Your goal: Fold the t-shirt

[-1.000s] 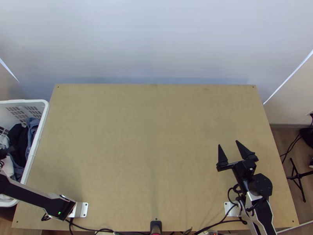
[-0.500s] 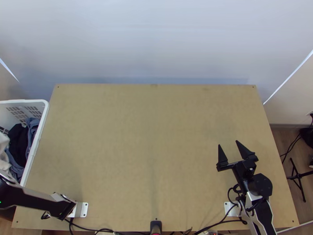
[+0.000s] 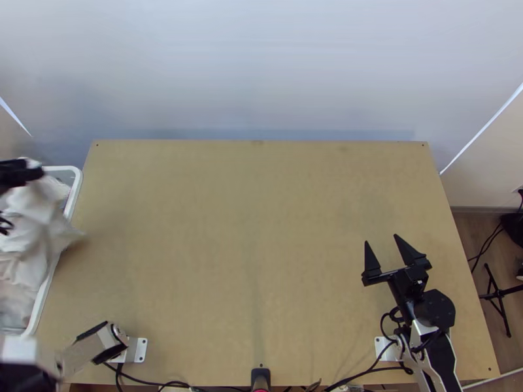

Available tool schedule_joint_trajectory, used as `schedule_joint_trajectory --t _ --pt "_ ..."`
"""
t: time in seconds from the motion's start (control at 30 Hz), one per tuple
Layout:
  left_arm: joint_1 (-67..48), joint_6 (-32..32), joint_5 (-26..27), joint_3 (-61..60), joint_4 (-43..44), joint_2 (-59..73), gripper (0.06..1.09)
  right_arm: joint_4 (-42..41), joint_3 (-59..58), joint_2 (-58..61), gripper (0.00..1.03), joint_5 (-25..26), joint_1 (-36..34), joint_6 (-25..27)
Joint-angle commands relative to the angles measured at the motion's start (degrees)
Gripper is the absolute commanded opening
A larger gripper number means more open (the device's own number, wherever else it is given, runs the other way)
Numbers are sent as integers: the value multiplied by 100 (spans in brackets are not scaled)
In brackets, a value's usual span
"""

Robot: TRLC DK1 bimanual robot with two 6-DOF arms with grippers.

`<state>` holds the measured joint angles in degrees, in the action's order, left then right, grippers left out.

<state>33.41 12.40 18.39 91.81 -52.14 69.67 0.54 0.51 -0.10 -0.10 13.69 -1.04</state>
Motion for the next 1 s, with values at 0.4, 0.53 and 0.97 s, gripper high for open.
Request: schedule_joint_trajectory --t 0.4,0.53,0.97 --pt "-7674 -1944 -3544 -1948 740 -1043 9 -1 1 1 98 1 2 7" --pt "-8465 -2005 -3790 -1965 1004 -586 9 -1 1 1 98 1 2 7" --pt "-10319 -2699 -3913 -761 1725 1910 9 -1 1 1 98 1 2 7"
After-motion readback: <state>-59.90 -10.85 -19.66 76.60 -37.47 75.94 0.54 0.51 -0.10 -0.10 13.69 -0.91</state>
